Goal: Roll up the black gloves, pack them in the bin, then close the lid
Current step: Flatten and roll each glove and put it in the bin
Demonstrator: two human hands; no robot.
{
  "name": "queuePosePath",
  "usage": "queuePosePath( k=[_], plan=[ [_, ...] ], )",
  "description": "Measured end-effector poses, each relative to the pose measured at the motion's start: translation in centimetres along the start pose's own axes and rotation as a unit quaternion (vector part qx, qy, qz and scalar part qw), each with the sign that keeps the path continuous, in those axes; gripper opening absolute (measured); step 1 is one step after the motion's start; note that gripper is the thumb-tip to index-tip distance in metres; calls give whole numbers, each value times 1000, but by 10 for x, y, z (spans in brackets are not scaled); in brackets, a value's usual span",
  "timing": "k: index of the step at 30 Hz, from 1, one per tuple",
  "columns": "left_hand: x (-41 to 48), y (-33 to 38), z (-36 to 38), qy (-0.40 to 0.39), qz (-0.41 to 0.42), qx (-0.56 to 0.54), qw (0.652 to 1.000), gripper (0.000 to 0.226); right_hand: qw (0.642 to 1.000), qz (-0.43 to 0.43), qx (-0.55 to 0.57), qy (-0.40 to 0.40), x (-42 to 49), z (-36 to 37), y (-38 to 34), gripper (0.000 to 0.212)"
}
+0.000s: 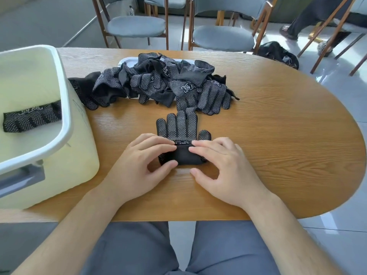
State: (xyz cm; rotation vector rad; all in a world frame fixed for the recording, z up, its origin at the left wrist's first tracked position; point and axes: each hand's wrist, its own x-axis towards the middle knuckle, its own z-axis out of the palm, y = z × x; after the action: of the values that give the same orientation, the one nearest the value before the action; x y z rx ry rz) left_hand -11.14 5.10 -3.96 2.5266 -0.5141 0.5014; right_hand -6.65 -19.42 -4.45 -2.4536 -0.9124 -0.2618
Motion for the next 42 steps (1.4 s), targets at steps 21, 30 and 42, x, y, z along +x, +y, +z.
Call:
queuePosePath(
  k=[21, 30, 42],
  plan=[
    [-2, -4, 5, 21, -18, 27, 999, 28, 997, -6, 47, 66, 5, 3, 2, 35],
    [16, 4, -7, 0, -155, -134, 979, 27, 985, 83, 149, -8, 21, -11, 0, 25],
    [15, -8, 1, -5, -13, 31, 999, 44, 999, -24, 20, -14, 24, -5, 16, 42]
  ],
)
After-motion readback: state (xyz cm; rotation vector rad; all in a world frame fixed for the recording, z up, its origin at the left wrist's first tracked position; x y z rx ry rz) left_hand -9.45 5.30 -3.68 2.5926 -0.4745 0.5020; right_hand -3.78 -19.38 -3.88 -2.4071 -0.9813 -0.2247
